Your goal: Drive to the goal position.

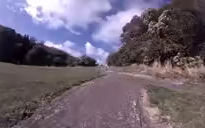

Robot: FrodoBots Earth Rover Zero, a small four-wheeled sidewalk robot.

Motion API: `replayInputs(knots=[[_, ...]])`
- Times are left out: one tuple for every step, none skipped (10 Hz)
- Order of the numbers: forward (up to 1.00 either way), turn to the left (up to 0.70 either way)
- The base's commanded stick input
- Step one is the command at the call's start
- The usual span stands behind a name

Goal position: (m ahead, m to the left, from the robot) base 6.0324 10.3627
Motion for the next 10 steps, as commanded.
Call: replayInputs(knots=[[1.0, -0.32], [1.0, -0.32], [1.0, -0.32], [1.0, -0.33], [1.0, -0.33], [1.0, -0.33], [1.0, -0.33], [1.0, -0.31], [1.0, -0.26], [1.0, 0.0]])
